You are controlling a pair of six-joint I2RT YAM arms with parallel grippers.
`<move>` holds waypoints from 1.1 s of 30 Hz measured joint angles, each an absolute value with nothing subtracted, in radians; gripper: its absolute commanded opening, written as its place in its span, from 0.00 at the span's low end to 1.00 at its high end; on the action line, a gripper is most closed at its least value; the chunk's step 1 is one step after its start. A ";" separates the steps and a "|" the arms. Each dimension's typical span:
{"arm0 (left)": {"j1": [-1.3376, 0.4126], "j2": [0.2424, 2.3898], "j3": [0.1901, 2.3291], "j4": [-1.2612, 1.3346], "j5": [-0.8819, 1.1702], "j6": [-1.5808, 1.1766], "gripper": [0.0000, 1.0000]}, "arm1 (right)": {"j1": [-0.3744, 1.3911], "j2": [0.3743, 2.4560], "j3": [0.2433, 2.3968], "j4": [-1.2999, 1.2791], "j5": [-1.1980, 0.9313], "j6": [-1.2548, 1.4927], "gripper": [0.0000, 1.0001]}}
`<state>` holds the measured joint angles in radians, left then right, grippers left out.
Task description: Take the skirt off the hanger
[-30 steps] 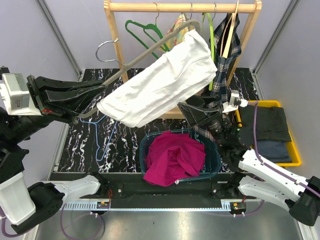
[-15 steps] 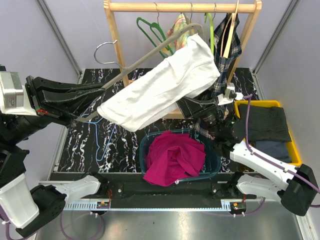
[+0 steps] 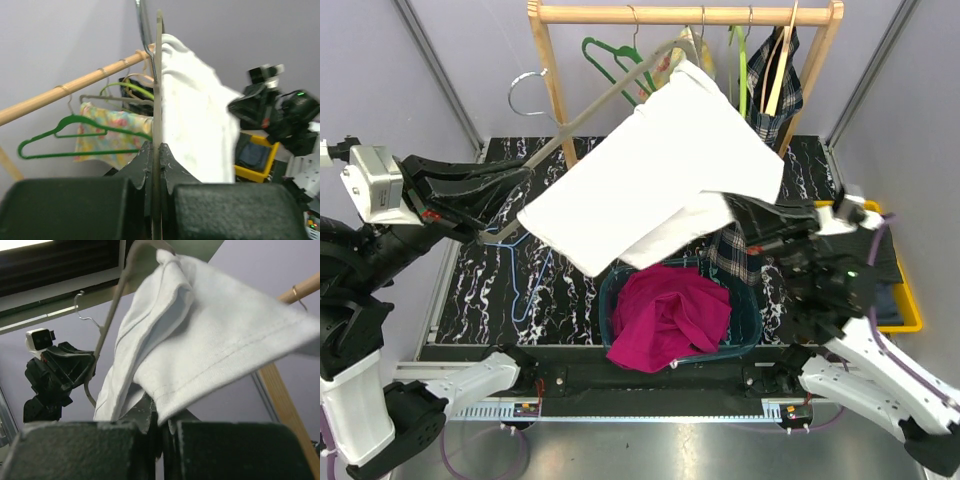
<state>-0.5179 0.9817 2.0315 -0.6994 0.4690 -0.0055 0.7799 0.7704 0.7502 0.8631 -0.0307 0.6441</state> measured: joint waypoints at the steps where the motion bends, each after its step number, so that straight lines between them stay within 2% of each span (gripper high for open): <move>1: -0.518 0.978 2.024 -0.700 0.444 0.004 0.00 | 0.780 0.722 0.759 0.810 -0.017 0.612 0.00; 9: -0.538 0.977 2.016 -0.704 0.311 0.025 0.00 | 0.781 0.447 0.788 0.412 0.099 0.424 0.00; 14: -0.520 0.965 2.013 -0.553 -0.031 0.133 0.00 | 0.777 0.329 0.805 0.243 0.249 0.326 0.00; 19: -0.533 0.926 2.016 -0.446 -0.166 0.227 0.00 | 0.776 0.273 0.850 0.139 0.352 0.281 0.00; 22: -0.521 0.915 2.011 -0.464 -0.121 0.206 0.00 | 0.776 0.294 0.872 0.132 0.352 0.300 0.00; 26: -0.501 0.873 1.856 -0.512 0.095 0.120 0.00 | 0.776 0.413 0.921 0.152 0.289 0.361 0.00; 30: -0.500 0.884 1.710 -0.612 0.281 0.062 0.04 | 0.776 0.599 1.015 0.164 0.114 0.431 0.00; 33: -0.500 0.902 1.676 -0.641 0.358 0.042 0.05 | 0.776 0.744 1.149 0.166 -0.043 0.490 0.00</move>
<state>-0.5003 0.9024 1.6760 -0.6411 0.3576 0.0422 0.7757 0.7441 1.1488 0.1661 -0.0425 0.4896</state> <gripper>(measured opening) 0.037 0.018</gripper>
